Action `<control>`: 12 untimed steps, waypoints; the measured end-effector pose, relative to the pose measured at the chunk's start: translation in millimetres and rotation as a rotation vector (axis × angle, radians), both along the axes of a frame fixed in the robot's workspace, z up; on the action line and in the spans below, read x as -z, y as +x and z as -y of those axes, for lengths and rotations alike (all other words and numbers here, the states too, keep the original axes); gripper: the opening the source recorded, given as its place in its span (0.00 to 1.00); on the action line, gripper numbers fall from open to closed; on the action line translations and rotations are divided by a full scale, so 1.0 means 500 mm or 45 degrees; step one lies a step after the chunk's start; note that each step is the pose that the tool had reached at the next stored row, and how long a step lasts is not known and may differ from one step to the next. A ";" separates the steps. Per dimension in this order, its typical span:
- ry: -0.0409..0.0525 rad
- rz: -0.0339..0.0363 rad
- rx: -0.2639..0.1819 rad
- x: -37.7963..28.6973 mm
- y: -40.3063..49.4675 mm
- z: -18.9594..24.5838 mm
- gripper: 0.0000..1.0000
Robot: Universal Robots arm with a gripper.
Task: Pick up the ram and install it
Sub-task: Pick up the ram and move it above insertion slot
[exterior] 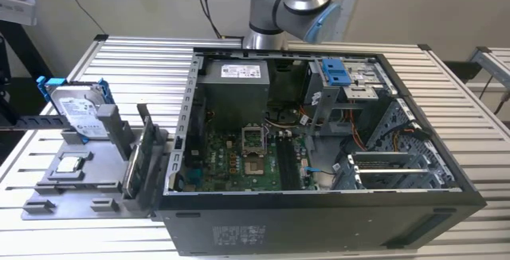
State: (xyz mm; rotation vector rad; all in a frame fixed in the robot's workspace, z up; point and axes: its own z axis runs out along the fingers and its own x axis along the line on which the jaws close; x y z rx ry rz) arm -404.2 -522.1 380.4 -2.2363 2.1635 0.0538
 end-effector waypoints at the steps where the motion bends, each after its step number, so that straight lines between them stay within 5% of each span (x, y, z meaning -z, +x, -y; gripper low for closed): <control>1: 0.000 0.0000 -0.001 -0.005 0.000 -0.0001 0.14; 12: -0.001 0.0003 -0.005 -0.027 0.000 -0.0015 0.14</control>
